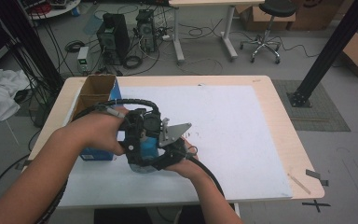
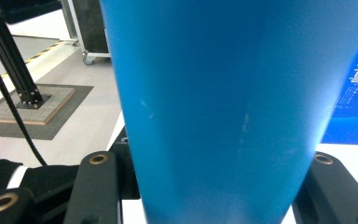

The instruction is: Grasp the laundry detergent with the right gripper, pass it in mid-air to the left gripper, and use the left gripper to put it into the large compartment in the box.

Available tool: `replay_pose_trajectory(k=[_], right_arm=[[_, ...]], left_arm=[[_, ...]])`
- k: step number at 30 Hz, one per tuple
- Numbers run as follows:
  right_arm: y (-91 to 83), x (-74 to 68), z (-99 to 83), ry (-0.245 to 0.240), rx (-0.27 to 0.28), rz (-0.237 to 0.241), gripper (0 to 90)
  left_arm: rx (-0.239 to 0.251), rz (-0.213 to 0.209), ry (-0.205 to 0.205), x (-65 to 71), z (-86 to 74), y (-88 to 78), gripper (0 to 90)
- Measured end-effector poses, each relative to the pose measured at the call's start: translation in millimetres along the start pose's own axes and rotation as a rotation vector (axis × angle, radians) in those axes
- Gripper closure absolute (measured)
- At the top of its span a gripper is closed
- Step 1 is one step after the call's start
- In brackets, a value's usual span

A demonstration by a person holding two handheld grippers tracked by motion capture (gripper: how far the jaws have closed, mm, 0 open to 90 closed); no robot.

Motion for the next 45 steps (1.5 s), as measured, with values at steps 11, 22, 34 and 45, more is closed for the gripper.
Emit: replay_pose_trajectory(k=[11, 22, 34, 45], right_arm=[[2.9, 0.1, 2.8, -0.009, 0.016, 0.007, 45.6], [2.7, -0.1, 3.1, 0.000, 0.014, 0.005, 45.6], [2.7, -0.1, 2.8, -0.002, 0.015, 0.007, 45.7], [1.8, -0.3, 2.6, 0.002, 0.020, 0.009, 45.7]], left_arm=[[-0.021, 0.017, -0.011, -1.2, -3.4, 0.9, 7.9], [-0.026, 0.018, -0.013, -2.1, -2.6, 1.9, 13.7], [-0.044, 0.031, -0.020, -2.6, -3.3, 0.8, 16.7], [-0.049, 0.034, -0.025, -2.8, -1.1, 1.1, 20.9]])
Point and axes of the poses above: each handheld gripper's, and its own axes: y roughly forward along the jaws, z roughly out of its top, x roughly to its right, the point moved 3 cm from there along y, roughly forward along the jaws
